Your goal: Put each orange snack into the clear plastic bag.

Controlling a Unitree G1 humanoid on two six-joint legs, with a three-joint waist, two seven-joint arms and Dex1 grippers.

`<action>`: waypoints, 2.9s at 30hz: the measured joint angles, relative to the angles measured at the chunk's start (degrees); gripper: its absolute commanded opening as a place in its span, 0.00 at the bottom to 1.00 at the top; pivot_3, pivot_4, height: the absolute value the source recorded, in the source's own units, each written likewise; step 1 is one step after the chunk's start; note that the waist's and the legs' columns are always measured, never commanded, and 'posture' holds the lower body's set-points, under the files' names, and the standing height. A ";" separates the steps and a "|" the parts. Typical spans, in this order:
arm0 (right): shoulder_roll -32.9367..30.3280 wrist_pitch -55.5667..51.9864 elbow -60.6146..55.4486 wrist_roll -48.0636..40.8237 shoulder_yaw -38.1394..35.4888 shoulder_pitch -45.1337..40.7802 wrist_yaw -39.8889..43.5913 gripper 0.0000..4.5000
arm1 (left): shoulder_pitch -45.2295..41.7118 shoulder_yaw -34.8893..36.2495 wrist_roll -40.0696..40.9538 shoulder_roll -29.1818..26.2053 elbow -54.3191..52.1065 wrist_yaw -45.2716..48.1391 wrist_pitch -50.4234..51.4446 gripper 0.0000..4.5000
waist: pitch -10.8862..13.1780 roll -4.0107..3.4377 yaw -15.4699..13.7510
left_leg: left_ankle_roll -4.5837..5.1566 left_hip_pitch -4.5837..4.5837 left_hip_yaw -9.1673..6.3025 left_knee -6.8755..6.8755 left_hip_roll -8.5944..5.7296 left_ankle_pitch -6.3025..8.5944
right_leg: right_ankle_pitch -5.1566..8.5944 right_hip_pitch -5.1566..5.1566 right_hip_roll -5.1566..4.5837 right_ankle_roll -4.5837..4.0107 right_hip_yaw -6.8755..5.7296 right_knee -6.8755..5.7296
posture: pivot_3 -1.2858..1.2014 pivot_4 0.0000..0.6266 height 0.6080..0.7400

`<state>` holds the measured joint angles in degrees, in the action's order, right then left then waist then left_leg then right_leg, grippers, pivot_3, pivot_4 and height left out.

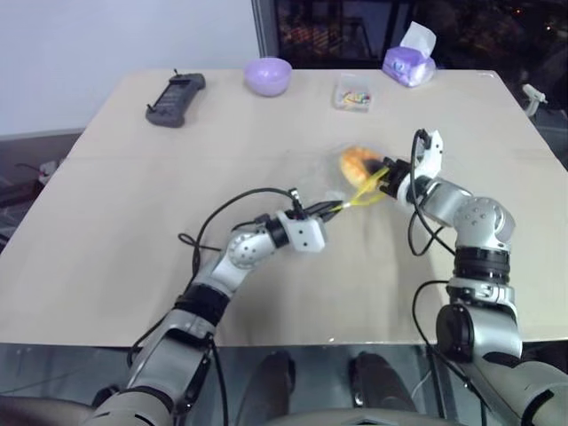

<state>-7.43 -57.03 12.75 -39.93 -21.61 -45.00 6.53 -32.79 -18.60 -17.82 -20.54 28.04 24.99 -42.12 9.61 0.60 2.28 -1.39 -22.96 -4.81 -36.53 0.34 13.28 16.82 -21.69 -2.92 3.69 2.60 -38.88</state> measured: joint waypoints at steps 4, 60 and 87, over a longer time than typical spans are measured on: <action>0.35 1.05 -0.51 2.43 1.81 0.60 -1.94 0.47 | -0.64 0.02 0.00 0.90 0.24 -0.25 -0.37 0.00 | 0.00 -0.01 0.09 | 0.00 0.00 0.00 0.00 0.00 0.00 | 0.00 -0.02 0.01 0.00 0.00 -0.01 | 0.52 0.24 1.00; -8.61 13.54 -13.61 12.47 16.10 13.75 13.36 0.99 | -1.56 2.86 0.10 3.83 1.40 -6.75 6.55 0.00 | 0.01 -0.01 -0.04 | 0.00 -0.01 -0.02 0.00 0.00 0.00 | 0.00 0.00 0.01 0.01 -0.01 0.04 | 0.52 0.24 1.00; -30.88 47.20 -9.08 32.54 24.30 26.19 34.54 0.99 | -1.78 3.51 0.10 3.52 1.76 -7.56 6.73 0.00 | 0.04 0.01 0.01 | -0.01 0.06 0.07 -0.02 0.00 -0.01 | 0.01 0.04 0.01 0.04 0.06 0.04 | 0.52 0.24 1.00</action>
<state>-38.31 -9.82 3.67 -7.39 2.69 -18.81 41.07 -34.57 -15.09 -17.72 -17.02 29.80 17.44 -35.39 9.65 0.62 2.29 -1.39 -22.90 -4.74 -36.55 0.34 13.27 16.84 -21.65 -2.91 3.73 2.66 -38.83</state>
